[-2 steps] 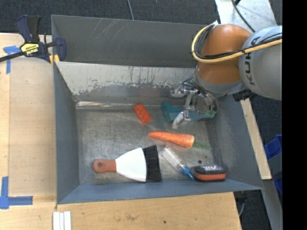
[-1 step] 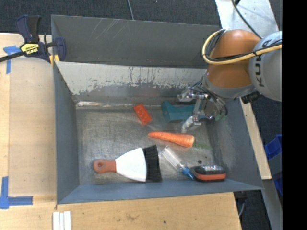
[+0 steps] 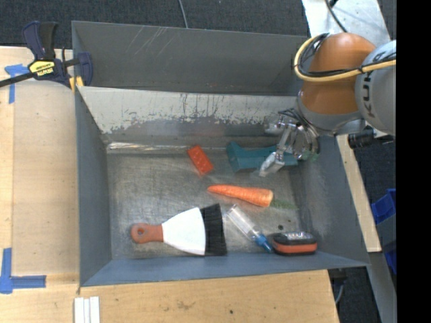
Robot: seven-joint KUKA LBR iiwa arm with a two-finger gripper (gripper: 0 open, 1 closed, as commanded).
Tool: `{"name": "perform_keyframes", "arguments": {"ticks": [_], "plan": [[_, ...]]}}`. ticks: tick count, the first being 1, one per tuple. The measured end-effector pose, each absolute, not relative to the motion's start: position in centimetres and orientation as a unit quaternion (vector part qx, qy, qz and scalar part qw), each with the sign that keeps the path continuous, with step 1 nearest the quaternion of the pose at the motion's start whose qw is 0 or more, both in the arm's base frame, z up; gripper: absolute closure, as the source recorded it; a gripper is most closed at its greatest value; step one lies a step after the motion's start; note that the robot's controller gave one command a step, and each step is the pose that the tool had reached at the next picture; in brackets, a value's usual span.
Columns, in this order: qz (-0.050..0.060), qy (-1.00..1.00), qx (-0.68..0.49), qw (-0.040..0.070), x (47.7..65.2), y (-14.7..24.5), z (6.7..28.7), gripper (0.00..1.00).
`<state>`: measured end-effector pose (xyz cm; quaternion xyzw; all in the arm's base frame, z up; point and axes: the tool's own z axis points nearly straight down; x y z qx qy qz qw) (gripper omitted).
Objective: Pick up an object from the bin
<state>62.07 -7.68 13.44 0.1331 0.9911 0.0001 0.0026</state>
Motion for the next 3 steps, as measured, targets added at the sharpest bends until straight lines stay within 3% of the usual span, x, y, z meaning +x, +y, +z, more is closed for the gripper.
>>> {"name": "perform_keyframes", "arguments": {"ticks": [1,2,3], "plan": [[0.000,0.996,0.085,-0.001,62.18,-8.85,7.70,0.00],[0.000,0.996,0.086,0.002,62.15,-8.65,8.29,1.00],[0.000,0.996,0.086,0.002,62.15,-8.65,8.29,1.00]]}}
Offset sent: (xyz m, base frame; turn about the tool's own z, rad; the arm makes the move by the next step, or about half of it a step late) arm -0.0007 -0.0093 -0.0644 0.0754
